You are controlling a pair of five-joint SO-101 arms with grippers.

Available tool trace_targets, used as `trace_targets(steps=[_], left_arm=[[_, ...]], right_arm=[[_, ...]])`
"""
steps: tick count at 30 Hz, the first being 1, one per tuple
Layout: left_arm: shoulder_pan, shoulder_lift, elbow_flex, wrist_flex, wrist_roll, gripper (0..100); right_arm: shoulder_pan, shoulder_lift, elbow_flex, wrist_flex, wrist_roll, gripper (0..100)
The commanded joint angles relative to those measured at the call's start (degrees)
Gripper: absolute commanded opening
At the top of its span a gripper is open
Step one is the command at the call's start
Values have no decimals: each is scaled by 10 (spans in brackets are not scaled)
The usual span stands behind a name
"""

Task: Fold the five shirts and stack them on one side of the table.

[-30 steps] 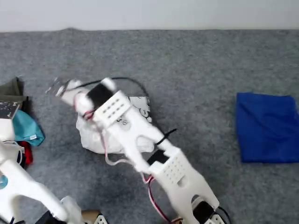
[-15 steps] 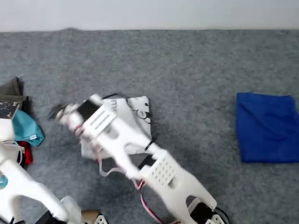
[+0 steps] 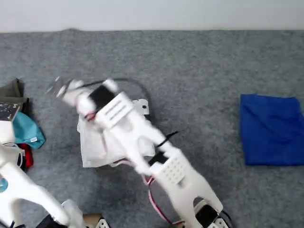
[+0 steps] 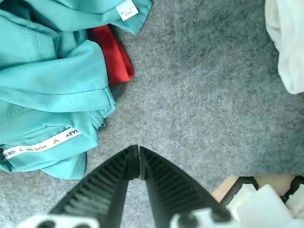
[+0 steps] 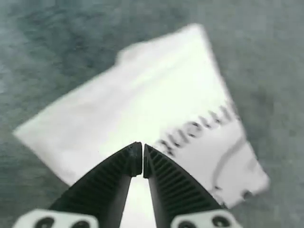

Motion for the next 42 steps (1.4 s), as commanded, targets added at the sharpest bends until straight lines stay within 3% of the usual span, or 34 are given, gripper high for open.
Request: trace_targets(steps=[1, 4, 11, 18, 23, 29, 35, 38, 42], left_arm=[[0, -15, -17, -5, -4, 8], [0, -15, -17, -6, -4, 8], [1, -15, -17, -8, -4, 8], [1, -14, -16, -9, -4, 8], [1, -14, -16, -9, -4, 8], [1, -14, -16, -8, -4, 8], [1, -14, -16, -8, -4, 8], [1, -14, -16, -8, -4, 8], [0, -14, -16, -4, -4, 8]], right_arm=[[77, -62, -18, 25, -18, 10], [111, -95, 57, 25, -39, 10], [114, -211, 328, 22, -51, 10], [110, -182, 464, -12, -90, 10], [109, -129, 463, -39, -98, 10], [104, -167, 356, 22, -97, 10], [37, -206, 275, 15, -93, 13], [-6, -185, 273, -8, -93, 13], [19, -149, 270, -75, -99, 15]])
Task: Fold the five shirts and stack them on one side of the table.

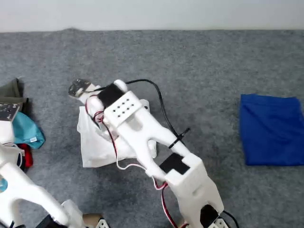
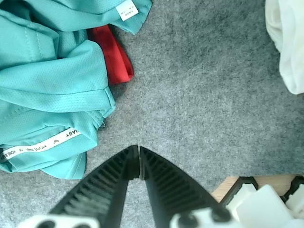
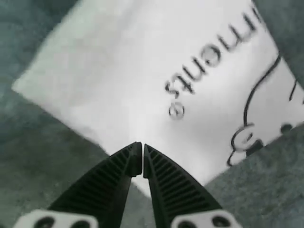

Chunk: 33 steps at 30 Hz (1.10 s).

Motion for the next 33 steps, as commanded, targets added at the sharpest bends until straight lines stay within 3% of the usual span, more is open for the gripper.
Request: trace_targets(steps=[1, 4, 8, 11, 24, 33], left_arm=[[-2, -15, -16, -4, -4, 8], [-3, -15, -16, -4, -4, 8], [-2, -15, -15, -4, -4, 8], [1, -15, -4, -7, -4, 8], [-1, -15, 28, -9, -4, 8], [1, -15, 29, -10, -4, 8]], right_arm=[[34, 8, -32, -51, -11, 16], [83, 22, -32, -73, -59, 54], [128, 22, -32, -74, -131, 235], [145, 25, -32, -89, -171, 299], [143, 102, -32, -186, -174, 299], [124, 163, -33, -175, -171, 263]])
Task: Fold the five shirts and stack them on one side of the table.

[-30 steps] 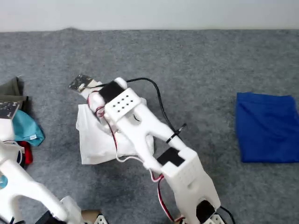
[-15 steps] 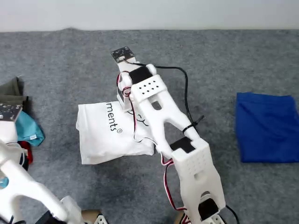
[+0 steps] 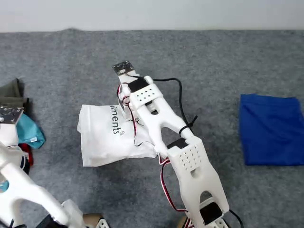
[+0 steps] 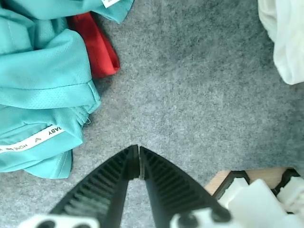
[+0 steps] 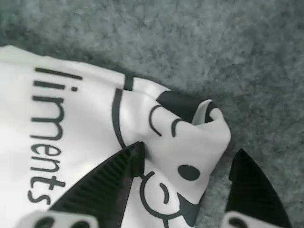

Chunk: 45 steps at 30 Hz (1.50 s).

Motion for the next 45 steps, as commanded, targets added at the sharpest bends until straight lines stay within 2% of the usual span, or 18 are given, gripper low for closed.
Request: trace_targets(steps=[1, 3, 7, 13, 17, 21, 24, 27, 30, 35, 38, 41, 43, 45], left_arm=[[1, -15, -4, -9, -4, 8], [1, -15, -5, -12, -4, 8], [0, -15, -5, -20, -4, 8], [0, -15, -7, -20, -4, 8], [0, -15, -7, -20, -4, 8], [1, -15, -7, -20, -4, 8], [1, -15, -7, -20, -4, 8], [1, -15, -7, -20, -4, 8], [2, -15, -7, -20, -4, 8], [2, -14, -3, -20, -4, 8], [1, -14, -3, -20, -4, 8], [-2, -15, -3, -19, -4, 8], [-2, -15, -3, -17, -4, 8], [-2, -15, -3, -17, -4, 8]], right_arm=[[-10, 3, -33, 16, -3, 234], [-8, 5, -39, 27, 8, 158], [-5, -2, -40, 55, 79, 3], [37, -1, -118, 168, 107, 10], [95, 0, -203, 251, 192, 9], [180, -20, -222, 243, 292, 9], [218, -21, -225, 242, 412, 9], [232, -20, -223, 211, 511, 9], [220, -20, -222, 124, 556, 9], [145, -4, -222, 7, 571, 9], [106, 22, -225, -15, 571, 11], [97, 33, -226, -15, 565, 28], [105, 28, -227, -16, 516, 77], [116, 14, -236, -14, 418, 146]])
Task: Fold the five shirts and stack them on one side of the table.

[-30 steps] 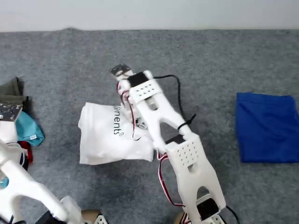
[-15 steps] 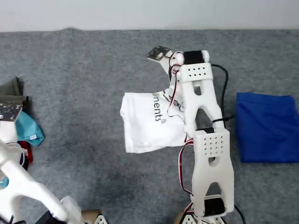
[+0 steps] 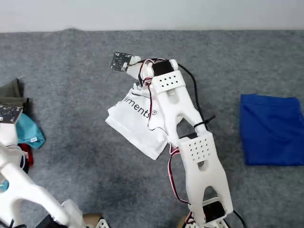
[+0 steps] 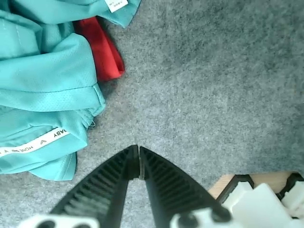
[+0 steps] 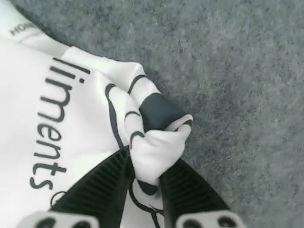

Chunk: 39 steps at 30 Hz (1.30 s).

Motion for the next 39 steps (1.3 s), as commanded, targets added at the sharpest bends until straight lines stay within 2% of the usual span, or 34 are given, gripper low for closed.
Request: trace_targets(steps=[1, 3, 5, 8, 12, 16, 27, 32, 39], left_arm=[[-2, -15, -3, -6, -4, 8], [-2, -15, -3, -7, -4, 8], [-1, -13, -3, -8, -4, 8], [1, -11, -3, -9, -4, 8], [1, -11, -3, -9, -4, 8], [1, -11, -3, -9, -4, 8], [0, -11, -2, -9, -4, 8], [0, -11, -1, -9, -4, 8], [-2, -15, 48, -33, -5, 8]], right_arm=[[16, -38, -50, -6, -158, 184], [27, -51, -68, 0, -246, 247], [33, -58, -90, 9, -316, 263], [40, -64, -121, 36, -390, 240], [36, -65, -164, 127, -435, 164], [-9, -61, -202, 258, -420, 9], [-130, -89, -50, 250, -409, 9], [-146, -34, -37, 184, -408, 10], [-106, 26, -39, 47, -358, 10]])
